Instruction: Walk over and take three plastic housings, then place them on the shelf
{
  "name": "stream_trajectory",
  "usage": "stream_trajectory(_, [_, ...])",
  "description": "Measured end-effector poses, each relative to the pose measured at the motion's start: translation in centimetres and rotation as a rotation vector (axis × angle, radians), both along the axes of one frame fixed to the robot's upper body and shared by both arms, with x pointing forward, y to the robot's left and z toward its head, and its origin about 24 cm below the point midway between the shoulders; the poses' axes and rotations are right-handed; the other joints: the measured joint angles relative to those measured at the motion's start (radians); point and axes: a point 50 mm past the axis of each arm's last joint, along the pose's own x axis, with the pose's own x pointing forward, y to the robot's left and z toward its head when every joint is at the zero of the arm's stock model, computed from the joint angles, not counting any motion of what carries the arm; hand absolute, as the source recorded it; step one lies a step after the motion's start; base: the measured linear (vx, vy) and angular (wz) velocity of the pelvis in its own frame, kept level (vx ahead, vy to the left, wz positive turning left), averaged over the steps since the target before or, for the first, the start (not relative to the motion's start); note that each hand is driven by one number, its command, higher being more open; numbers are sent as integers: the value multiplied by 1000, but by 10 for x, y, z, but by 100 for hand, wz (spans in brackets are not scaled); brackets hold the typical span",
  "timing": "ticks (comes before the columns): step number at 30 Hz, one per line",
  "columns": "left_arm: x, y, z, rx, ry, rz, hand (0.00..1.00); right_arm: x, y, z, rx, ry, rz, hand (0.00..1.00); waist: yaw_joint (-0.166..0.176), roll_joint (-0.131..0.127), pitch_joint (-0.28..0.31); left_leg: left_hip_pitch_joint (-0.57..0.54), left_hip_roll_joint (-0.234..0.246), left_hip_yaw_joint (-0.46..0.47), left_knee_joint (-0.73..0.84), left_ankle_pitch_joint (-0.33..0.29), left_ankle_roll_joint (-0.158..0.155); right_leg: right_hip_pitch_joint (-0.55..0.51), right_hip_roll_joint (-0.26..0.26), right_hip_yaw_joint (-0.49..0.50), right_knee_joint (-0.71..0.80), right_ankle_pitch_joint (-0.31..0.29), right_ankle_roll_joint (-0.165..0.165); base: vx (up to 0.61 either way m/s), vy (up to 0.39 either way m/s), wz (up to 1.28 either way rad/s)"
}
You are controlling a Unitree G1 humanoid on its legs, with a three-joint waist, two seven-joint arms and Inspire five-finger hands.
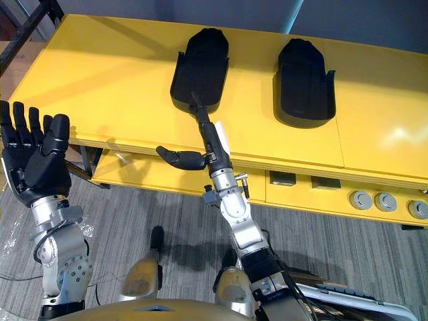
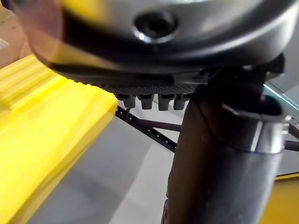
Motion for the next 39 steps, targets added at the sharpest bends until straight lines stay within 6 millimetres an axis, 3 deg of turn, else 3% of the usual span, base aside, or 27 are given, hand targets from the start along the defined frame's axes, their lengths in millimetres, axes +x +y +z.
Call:
stream_trajectory(5, [0, -2, 1, 26, -18, -30, 100, -36, -6, 2, 61, -22, 34, 100, -4, -4, -2, 13, 1, 23, 0, -5, -4, 2, 0, 19, -6, 7, 9, 2, -6, -10])
stream_trajectory(10, [-1, -6, 1, 41, -26, -49, 100, -56, -16, 4, 175, -23, 50, 100, -27, -22, -37, 61, 3, 77, -2, -30, -5, 23, 1, 69, -25, 12, 15, 29, 1, -32])
stream_trajectory(13, [1, -18, 2, 160, 6, -79, 100, -67, -35, 8, 268, -43, -25, 100, -40, -37, -82, 96, 5, 135, -2, -47, -9, 30, 5, 121, -47, 23, 22, 50, 5, -49])
stream_trajectory(17, [6, -42, -2, 257, 34, -223, 100, -69, -56, 9, 327, -55, -180, 100, -72, -37, -118, 154, 9, 235, -2, -79, -12, 38, 15, 210, -86, 49, 26, 27, 22, -71])
stream_trajectory(20, [6, -61, -4, 297, 29, -354, 100, -78, -75, 3, 321, -29, -331, 100, -111, -30, -138, 198, 13, 337, -2, -103, -18, 33, 28, 305, -127, 81, 28, 44, 23, -109])
stream_trajectory(21, [6, -69, -7, 309, 34, -408, 100, -86, -92, -6, 291, 16, -437, 100, -143, -27, -154, 218, 17, 397, -1, -116, -25, 23, 38, 359, -145, 96, 33, 41, 14, -104])
stream_trajectory(23, [7, -75, -12, 324, 55, -445, 100, -97, -111, -15, 267, 62, -563, 100, -171, -19, -170, 239, 22, 460, 2, -131, -33, 6, 52, 417, -158, 112, 33, 79, 13, -114])
stream_trajectory(25, [6, -80, -16, 330, 74, -466, 100, -121, -145, -27, 193, 123, -779, 100, -227, -4, -180, 269, 33, 552, 2, -154, -50, -13, 78, 498, -181, 132, 33, 109, -3, -110])
stream_trajectory(26, [6, -81, -15, 328, 75, -465, 100, -129, -152, -29, 183, 139, -830, 100, -243, -1, -182, 276, 36, 570, 2, -158, -56, -17, 85, 512, -184, 133, 34, 81, -25, -89])
stream_trajectory(28, [8, -80, -14, 329, 84, -451, 100, -163, -178, -37, 130, 193, -1007, 100, -308, 18, -193, 287, 50, 617, 2, -170, -69, -31, 108, 553, -196, 141, 34, 74, -42, -64])
stream_trajectory(31, [22, -86, -4, 320, 45, -446, 100, -187, -188, -43, 123, 238, -1118, 100, -351, 24, -191, 283, 59, 644, 3, -172, -74, -57, 125, 579, -193, 145, 39, 19, -53, -32])
stream_trajectory(34, [29, -94, 6, 297, 5, -458, 100, -184, -181, -44, 145, 224, -1096, 100, -358, 29, -185, 278, 58, 660, 10, -179, -75, -73, 130, 600, -191, 146, 42, -42, -38, -25])
stream_trajectory(37, [32, -94, 11, 276, 2, -422, 100, -160, -166, -39, 189, 176, -986, 100, -350, 48, -168, 238, 62, 630, 110, -248, -56, -104, 131, 642, -174, 145, 43, -59, -23, -33])
stream_trajectory(39, [33, -84, 9, 242, 40, -345, 100, -132, -156, -26, 201, 101, -856, 100, -301, 70, -115, 168, 60, 389, 292, -357, 24, -122, 147, 721, -155, 148, 34, -54, 9, -90])
